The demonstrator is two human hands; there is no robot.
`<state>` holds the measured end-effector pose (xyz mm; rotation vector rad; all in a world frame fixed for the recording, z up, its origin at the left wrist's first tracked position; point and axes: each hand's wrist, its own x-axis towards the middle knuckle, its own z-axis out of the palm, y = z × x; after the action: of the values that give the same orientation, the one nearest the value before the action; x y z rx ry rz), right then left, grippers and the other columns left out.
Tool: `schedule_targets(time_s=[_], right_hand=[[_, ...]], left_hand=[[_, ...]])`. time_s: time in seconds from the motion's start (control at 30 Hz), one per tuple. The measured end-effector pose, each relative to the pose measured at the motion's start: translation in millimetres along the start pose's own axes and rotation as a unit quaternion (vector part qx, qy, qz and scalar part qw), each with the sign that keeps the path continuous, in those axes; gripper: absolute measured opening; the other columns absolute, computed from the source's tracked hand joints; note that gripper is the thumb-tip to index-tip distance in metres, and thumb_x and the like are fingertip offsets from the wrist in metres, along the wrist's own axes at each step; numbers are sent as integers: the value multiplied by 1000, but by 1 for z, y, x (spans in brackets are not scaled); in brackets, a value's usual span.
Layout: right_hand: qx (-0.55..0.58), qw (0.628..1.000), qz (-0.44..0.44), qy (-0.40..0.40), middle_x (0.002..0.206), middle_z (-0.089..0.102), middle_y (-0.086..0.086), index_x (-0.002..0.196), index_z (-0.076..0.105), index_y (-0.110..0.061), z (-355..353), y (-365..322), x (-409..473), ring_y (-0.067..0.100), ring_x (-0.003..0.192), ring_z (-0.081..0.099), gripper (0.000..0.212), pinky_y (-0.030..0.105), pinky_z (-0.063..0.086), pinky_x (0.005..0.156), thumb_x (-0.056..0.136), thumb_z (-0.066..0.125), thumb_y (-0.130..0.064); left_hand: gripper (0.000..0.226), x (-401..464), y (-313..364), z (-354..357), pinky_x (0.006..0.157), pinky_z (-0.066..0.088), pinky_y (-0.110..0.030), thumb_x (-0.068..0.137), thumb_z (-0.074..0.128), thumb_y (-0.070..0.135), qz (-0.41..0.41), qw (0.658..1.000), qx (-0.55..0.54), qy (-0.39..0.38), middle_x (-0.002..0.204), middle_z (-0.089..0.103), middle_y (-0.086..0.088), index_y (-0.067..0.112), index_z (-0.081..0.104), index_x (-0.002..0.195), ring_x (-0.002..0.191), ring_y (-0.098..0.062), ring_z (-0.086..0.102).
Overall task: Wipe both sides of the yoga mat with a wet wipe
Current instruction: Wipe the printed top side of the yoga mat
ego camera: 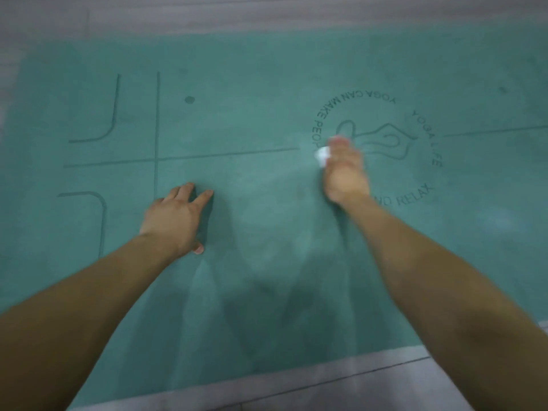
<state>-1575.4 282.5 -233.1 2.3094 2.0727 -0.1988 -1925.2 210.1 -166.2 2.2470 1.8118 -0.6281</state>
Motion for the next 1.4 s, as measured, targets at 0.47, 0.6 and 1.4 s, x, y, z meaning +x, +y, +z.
schedule_targets(time_s=[0.47,0.6,1.4], right_hand=[[20,970,-241,15,175,19,3,167,19,-13,20,-57,-100,18,162,11,60,40,7,132,110,26,-29],[48,999,22,-14,175,15,10,166,19,-6,2,11,-55,24,162,9,77,45,6,132,100,11,-44],[47,888,-449,-84,175,16,3,166,24,-11,31,-271,-118,19,162,11,63,37,3,132,112,30,-43]], left_hand=[[10,-61,13,43,78,50,-41,81,78,27,-40,979,-87,178,87,63,-6,19,72,80,87,-34,62],[13,-93,0,55,84,49,-40,90,74,34,-70,973,-122,183,93,66,-3,21,76,86,95,-31,62],[32,-159,-63,98,92,54,-47,85,72,22,-172,959,-176,140,112,64,-6,17,70,116,105,-34,61]])
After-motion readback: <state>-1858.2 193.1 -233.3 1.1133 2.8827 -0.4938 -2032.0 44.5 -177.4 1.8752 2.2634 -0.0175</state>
